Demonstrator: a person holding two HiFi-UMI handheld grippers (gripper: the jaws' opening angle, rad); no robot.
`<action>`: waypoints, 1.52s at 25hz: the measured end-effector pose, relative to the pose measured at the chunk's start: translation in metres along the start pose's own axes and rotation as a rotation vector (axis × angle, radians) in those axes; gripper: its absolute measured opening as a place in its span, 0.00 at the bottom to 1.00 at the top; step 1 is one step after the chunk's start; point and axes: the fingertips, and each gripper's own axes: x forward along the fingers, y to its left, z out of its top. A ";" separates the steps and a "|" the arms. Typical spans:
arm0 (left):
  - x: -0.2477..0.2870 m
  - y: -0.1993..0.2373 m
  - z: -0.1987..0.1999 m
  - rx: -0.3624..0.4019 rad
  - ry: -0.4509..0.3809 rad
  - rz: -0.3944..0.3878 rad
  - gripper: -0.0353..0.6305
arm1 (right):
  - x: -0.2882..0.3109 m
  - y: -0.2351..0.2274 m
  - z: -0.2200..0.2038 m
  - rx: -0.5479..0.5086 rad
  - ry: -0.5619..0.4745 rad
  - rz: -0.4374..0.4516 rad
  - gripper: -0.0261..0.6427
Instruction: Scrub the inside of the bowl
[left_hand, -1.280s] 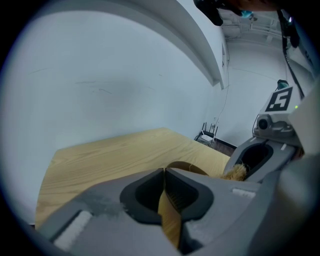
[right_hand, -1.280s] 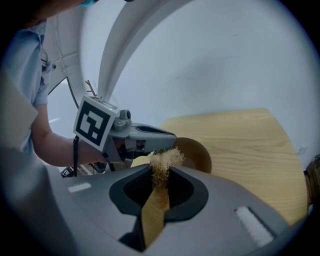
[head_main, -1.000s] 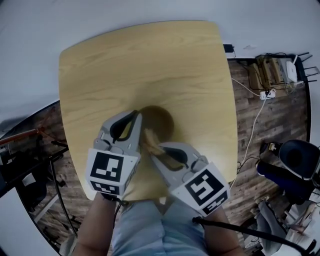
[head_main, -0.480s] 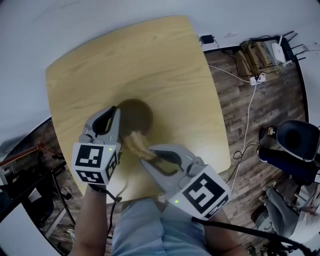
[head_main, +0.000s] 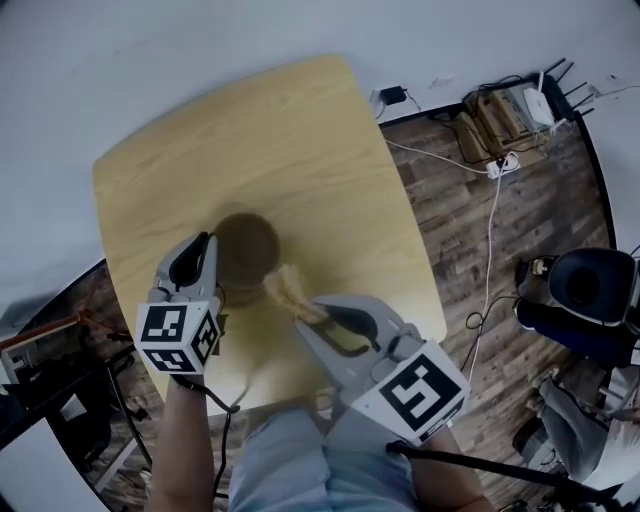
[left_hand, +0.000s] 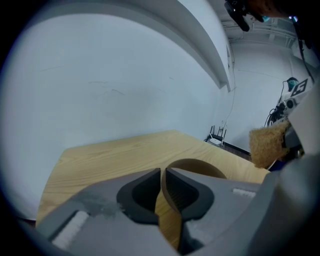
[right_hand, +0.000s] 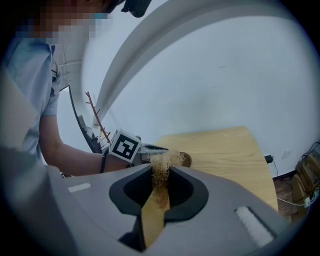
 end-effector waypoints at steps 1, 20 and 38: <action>-0.003 0.002 0.000 -0.003 -0.002 0.009 0.11 | -0.003 -0.001 0.000 0.001 -0.005 -0.008 0.13; -0.182 -0.062 0.102 0.022 -0.405 0.285 0.08 | -0.081 0.014 0.066 -0.240 -0.252 -0.119 0.13; -0.254 -0.088 0.123 0.008 -0.536 0.294 0.08 | -0.087 0.080 0.103 -0.376 -0.330 -0.208 0.12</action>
